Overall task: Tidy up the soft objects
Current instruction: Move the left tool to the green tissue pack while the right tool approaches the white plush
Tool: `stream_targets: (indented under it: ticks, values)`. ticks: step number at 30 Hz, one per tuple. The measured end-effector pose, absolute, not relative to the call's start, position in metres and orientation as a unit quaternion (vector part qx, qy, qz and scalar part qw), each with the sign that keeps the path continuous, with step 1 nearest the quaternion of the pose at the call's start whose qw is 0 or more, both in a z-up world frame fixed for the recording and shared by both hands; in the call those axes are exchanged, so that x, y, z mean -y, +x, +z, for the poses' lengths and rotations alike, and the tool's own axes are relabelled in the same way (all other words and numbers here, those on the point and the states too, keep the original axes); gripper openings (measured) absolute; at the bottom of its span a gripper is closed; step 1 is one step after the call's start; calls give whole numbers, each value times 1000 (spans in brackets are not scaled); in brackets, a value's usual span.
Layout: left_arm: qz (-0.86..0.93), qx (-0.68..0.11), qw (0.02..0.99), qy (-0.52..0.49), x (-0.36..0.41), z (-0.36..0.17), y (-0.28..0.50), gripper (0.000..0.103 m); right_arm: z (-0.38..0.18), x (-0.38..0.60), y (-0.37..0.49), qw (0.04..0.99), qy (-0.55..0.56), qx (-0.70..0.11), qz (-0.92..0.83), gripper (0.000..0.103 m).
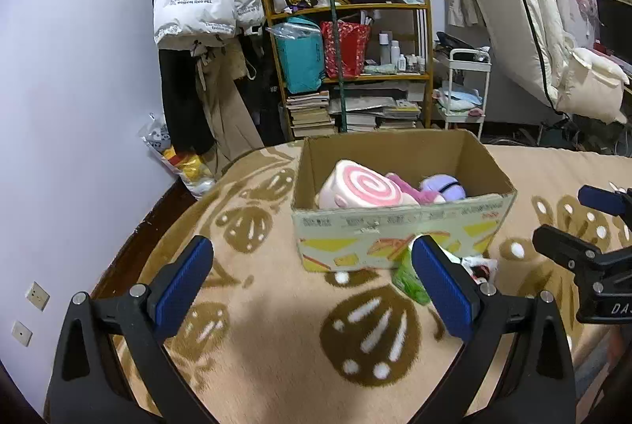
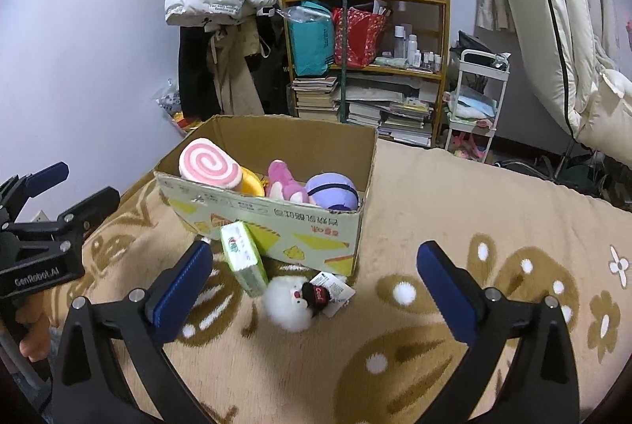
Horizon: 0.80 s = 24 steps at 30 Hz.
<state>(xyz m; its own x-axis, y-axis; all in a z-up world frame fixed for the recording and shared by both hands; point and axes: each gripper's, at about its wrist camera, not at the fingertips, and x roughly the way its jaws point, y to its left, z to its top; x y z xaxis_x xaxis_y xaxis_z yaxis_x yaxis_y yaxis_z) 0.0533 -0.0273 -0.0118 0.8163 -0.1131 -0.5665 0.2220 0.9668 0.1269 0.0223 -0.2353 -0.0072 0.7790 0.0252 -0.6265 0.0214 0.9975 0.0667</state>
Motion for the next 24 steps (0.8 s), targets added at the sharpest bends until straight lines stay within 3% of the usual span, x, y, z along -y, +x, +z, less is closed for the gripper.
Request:
stream_targets:
  ticks: [24]
  values:
    - [-125, -304, 941, 85, 52, -24, 74, 100, -23, 246, 35, 936, 30, -351, -19, 103]
